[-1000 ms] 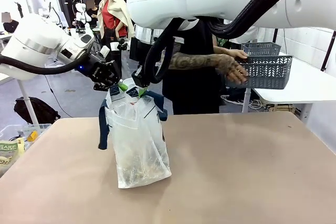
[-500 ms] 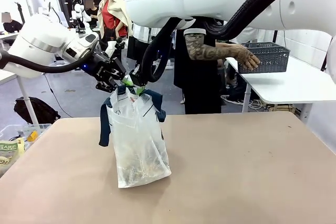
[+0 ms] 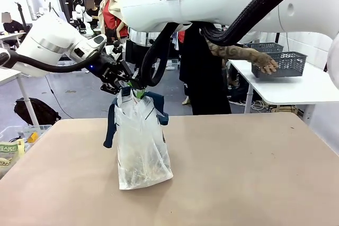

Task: Transfer purchased items from the store into the shopping bag.
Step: Move the Reusable shopping bag to the right side of the table.

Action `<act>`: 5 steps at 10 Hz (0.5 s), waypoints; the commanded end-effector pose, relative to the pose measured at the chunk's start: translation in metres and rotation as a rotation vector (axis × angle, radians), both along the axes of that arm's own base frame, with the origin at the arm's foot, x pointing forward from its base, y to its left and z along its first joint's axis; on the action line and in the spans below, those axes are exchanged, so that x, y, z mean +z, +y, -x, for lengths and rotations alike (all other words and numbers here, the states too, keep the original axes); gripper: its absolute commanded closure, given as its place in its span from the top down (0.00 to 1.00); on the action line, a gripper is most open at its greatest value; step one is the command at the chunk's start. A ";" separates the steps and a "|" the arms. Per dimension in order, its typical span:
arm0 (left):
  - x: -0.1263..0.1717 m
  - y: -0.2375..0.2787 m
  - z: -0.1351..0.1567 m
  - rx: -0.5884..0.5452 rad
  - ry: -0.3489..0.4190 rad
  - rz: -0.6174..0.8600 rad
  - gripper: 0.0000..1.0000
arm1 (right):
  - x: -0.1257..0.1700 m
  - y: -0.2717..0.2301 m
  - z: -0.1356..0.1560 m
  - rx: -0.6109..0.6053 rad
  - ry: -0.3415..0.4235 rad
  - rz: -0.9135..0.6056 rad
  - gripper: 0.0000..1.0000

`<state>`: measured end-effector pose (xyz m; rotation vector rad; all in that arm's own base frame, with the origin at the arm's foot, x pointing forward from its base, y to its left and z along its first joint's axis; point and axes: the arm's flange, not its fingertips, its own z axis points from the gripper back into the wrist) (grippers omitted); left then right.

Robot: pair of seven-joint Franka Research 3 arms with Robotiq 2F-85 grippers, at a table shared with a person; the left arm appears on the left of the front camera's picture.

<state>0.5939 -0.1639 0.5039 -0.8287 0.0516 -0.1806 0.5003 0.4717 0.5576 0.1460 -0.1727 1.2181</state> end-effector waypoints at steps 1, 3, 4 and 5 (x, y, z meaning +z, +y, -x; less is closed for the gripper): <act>-0.001 -0.007 -0.009 0.004 0.019 -0.046 0.40 | 0.011 0.011 -0.006 0.025 -0.006 0.015 0.00; -0.002 -0.014 -0.012 0.022 0.027 -0.085 0.40 | 0.013 0.015 -0.004 0.032 -0.007 0.021 0.00; -0.002 -0.016 -0.012 0.028 0.026 -0.093 0.40 | 0.013 0.017 -0.002 0.037 -0.008 0.024 0.00; -0.002 -0.017 -0.014 0.036 0.032 -0.100 0.40 | 0.014 0.019 -0.001 0.041 -0.011 0.025 0.00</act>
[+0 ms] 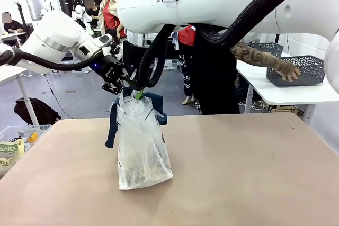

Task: Transfer purchased items from the store into the shopping bag.
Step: Move the Reusable shopping bag to the right side of the table.

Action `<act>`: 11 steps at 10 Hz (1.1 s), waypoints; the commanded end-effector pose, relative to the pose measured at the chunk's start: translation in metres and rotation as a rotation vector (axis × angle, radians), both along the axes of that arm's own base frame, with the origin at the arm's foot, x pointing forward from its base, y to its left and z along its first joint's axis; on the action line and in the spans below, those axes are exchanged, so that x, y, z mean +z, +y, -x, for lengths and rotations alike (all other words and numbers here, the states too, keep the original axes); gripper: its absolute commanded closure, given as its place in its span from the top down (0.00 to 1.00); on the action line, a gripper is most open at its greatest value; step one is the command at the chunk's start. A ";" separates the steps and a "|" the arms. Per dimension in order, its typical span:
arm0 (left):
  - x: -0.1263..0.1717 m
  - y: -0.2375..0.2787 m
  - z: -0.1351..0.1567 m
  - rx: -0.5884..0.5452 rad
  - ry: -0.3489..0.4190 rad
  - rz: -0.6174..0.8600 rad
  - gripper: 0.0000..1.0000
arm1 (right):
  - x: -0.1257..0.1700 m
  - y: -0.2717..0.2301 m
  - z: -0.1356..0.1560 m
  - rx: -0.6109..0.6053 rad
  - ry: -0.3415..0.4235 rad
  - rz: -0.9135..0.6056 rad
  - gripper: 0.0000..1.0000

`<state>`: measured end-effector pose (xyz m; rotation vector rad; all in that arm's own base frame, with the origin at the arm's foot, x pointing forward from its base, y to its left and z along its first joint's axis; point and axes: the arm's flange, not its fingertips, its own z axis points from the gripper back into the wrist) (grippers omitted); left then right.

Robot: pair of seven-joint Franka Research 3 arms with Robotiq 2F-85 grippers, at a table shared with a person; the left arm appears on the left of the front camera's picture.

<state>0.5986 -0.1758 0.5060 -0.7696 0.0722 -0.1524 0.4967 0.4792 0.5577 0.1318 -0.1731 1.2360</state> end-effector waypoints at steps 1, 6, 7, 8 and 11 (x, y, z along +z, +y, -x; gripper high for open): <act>-0.005 -0.006 -0.011 0.027 0.018 -0.052 0.32 | 0.015 0.011 -0.004 0.026 -0.006 0.014 0.00; -0.006 -0.005 -0.011 0.025 0.041 -0.068 0.00 | 0.015 0.011 -0.002 0.023 -0.009 0.018 0.00; -0.006 -0.004 -0.011 0.026 0.041 -0.066 0.00 | 0.016 0.011 -0.002 0.024 -0.005 0.013 0.00; -0.007 -0.004 -0.011 0.027 0.040 -0.065 0.00 | 0.015 0.011 -0.003 0.021 0.003 0.013 0.00; -0.007 -0.003 -0.011 0.027 0.041 -0.065 0.00 | 0.017 0.011 -0.001 0.006 0.008 0.016 0.00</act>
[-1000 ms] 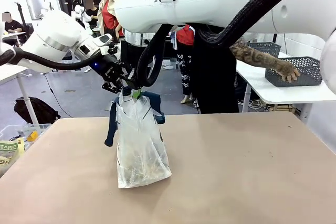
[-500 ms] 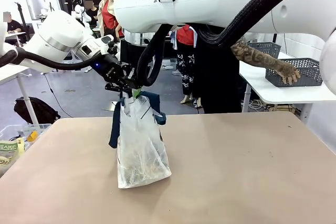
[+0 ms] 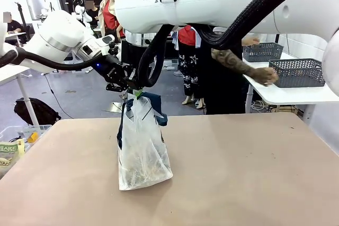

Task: Transfer purchased items from the store into the shopping bag.
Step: Move the Reusable shopping bag to the right side of the table.

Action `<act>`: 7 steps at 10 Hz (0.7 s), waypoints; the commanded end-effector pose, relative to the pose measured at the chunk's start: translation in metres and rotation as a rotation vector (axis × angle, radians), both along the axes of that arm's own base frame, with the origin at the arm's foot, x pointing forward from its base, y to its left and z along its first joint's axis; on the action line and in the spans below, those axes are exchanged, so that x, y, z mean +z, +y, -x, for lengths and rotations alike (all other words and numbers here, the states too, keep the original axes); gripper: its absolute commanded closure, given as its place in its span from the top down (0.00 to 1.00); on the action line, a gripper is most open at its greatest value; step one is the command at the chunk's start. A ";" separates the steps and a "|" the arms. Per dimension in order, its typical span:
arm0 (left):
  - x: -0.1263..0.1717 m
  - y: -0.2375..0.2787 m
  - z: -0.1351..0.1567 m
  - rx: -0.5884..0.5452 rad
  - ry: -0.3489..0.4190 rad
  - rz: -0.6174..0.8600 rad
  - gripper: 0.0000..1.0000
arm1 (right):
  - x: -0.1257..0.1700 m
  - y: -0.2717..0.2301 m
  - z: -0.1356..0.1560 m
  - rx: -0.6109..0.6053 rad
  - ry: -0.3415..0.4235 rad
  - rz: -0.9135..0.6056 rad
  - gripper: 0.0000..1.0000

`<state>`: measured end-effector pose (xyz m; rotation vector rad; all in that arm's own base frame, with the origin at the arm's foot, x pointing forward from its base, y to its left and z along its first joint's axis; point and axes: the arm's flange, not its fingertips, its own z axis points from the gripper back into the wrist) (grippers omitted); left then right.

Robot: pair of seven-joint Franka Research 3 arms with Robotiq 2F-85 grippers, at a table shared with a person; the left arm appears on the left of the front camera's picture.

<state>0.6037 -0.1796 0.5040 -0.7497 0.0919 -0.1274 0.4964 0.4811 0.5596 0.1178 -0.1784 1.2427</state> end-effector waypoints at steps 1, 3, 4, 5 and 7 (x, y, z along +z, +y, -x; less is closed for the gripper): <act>-0.005 0.001 -0.005 0.009 0.015 -0.041 0.00 | 0.017 0.008 0.002 -0.011 0.032 0.003 0.19; -0.005 0.003 -0.005 0.008 0.014 -0.038 0.00 | 0.022 -0.001 0.010 -0.041 0.018 -0.024 0.57; -0.005 0.003 -0.005 0.008 0.015 -0.040 0.00 | 0.025 -0.006 0.016 -0.067 0.012 -0.035 0.75; -0.005 0.003 -0.005 0.006 0.015 -0.039 0.00 | 0.029 -0.011 0.027 -0.069 -0.003 -0.045 0.94; -0.004 0.004 -0.005 0.004 0.005 -0.040 0.00 | 0.041 -0.034 0.047 -0.149 -0.049 -0.083 1.00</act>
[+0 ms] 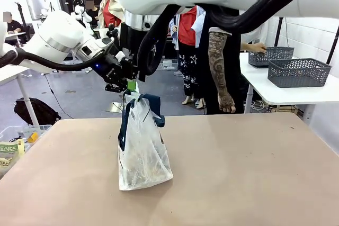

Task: Transfer purchased items from the store into the shopping bag.
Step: Move the Reusable shopping bag to the right side of the table.

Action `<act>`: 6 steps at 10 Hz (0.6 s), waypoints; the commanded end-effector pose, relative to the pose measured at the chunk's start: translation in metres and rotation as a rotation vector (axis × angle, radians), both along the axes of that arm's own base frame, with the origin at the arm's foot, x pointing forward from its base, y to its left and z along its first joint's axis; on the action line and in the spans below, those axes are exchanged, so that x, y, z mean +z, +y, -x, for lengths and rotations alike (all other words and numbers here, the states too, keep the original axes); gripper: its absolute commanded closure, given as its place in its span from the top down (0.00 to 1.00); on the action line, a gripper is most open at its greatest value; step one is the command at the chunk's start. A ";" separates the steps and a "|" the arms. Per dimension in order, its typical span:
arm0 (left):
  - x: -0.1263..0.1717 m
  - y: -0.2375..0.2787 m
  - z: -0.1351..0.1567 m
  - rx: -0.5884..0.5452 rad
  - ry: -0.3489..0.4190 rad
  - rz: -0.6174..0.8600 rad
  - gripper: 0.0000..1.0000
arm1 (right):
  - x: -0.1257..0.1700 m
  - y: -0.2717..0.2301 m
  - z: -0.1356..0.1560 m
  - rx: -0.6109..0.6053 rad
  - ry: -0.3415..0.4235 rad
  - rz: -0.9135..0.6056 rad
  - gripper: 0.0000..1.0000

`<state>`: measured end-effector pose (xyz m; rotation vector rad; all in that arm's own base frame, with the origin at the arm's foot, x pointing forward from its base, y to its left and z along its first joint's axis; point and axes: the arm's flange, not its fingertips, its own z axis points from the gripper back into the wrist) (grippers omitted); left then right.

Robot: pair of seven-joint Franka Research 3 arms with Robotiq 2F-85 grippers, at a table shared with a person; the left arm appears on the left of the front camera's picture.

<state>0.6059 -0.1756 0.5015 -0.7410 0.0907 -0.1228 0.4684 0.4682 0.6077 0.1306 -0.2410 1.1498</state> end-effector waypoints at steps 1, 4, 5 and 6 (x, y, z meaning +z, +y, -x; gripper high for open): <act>-0.001 0.001 -0.003 -0.002 -0.001 -0.029 0.00 | 0.001 -0.043 0.032 -0.146 -0.038 -0.063 1.00; 0.001 -0.001 0.001 -0.021 -0.025 -0.042 0.00 | 0.017 -0.139 0.068 -0.412 -0.077 -0.222 1.00; 0.002 -0.002 0.003 -0.021 -0.032 -0.047 0.00 | 0.017 -0.173 0.077 -0.528 -0.079 -0.267 1.00; 0.005 -0.002 0.003 -0.022 -0.041 -0.052 0.00 | 0.015 -0.210 0.088 -0.646 -0.064 -0.320 1.00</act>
